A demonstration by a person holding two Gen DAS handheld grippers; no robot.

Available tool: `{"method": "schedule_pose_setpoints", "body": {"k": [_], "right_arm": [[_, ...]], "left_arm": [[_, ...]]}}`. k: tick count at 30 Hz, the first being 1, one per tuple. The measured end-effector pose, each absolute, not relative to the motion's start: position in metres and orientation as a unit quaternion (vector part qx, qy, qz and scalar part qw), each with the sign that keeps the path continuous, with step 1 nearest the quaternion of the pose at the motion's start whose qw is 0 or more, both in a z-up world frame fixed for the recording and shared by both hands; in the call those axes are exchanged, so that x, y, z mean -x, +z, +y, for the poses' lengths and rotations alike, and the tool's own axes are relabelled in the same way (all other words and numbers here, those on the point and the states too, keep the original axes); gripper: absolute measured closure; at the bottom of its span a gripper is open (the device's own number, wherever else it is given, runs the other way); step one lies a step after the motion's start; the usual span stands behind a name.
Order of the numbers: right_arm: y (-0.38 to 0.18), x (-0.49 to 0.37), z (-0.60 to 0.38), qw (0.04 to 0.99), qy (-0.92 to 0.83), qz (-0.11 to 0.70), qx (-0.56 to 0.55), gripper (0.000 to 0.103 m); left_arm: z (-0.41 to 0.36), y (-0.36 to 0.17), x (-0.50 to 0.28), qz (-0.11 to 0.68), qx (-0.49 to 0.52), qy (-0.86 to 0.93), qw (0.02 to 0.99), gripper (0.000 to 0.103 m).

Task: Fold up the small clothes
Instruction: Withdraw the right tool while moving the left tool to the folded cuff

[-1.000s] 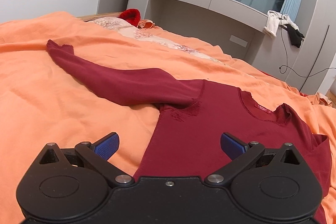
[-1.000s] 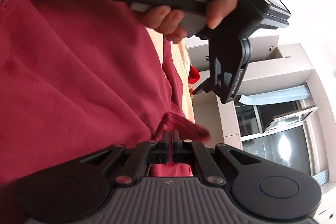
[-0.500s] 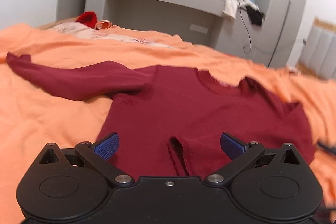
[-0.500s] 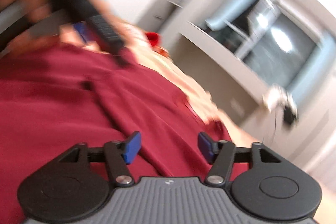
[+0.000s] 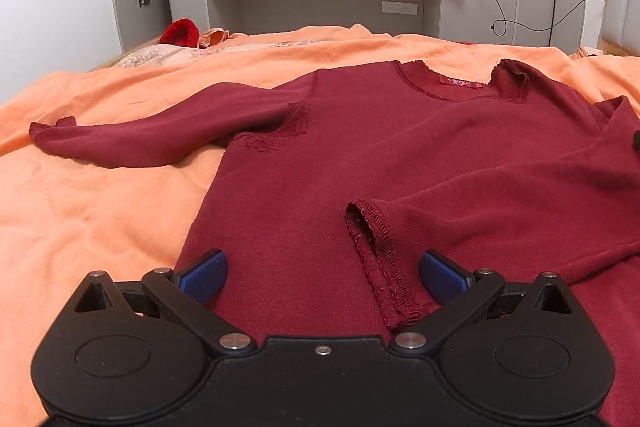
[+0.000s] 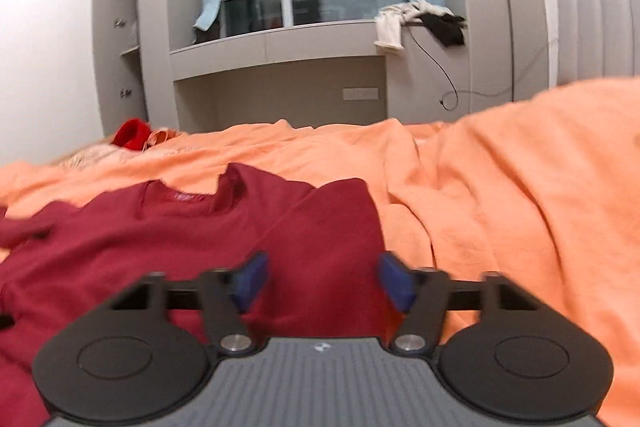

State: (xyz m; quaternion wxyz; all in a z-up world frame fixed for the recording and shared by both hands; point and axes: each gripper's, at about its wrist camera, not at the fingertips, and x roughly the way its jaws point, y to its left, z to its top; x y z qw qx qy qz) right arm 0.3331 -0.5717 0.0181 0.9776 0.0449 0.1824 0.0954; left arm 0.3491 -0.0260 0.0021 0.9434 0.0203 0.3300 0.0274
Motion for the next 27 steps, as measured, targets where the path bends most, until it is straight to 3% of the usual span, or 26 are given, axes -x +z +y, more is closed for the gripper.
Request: {"method": "schedule_pose_setpoints", "body": {"k": [1, 3, 10, 13, 15, 17, 21, 25, 27], "right_arm": [[0.018, -0.331, -0.576, 0.977, 0.094, 0.185, -0.044, 0.051], [0.014, -0.334, -0.578, 0.975, 0.097, 0.195, -0.041, 0.096], [0.016, -0.349, -0.585, 0.977, 0.064, 0.193, -0.063, 0.095], [0.011, -0.352, -0.592, 0.971, 0.069, 0.21, -0.086, 0.081], [0.013, -0.349, -0.596, 0.971, 0.069, 0.209, -0.092, 0.052], [0.018, -0.34, -0.603, 0.971, 0.074, 0.202, -0.102, 0.038], [0.021, -0.332, -0.614, 0.972, 0.082, 0.186, -0.114, 0.023], [0.019, -0.339, -0.614, 0.971, 0.092, 0.183, -0.127, 0.016], [0.017, -0.344, -0.612, 0.97, 0.1, 0.183, -0.127, 0.006]], "left_arm": [[-0.026, 0.002, -0.349, 0.33, -0.021, 0.028, 0.943, 0.0], [-0.027, 0.002, -0.349, 0.33, -0.023, 0.028, 0.943, 0.0], [-0.027, 0.002, -0.349, 0.329, -0.022, 0.026, 0.944, 0.0], [-0.026, 0.002, -0.349, 0.329, -0.02, 0.026, 0.944, 0.0], [-0.026, 0.001, -0.349, 0.328, -0.02, 0.025, 0.944, 0.0], [-0.026, 0.002, -0.349, 0.328, -0.02, 0.026, 0.944, 0.0], [-0.021, 0.01, -0.339, 0.301, 0.001, 0.025, 0.953, 0.001], [-0.007, 0.023, -0.328, 0.251, 0.064, -0.011, 0.966, 0.001], [-0.003, 0.026, -0.329, 0.247, 0.086, -0.031, 0.965, 0.004]]}}
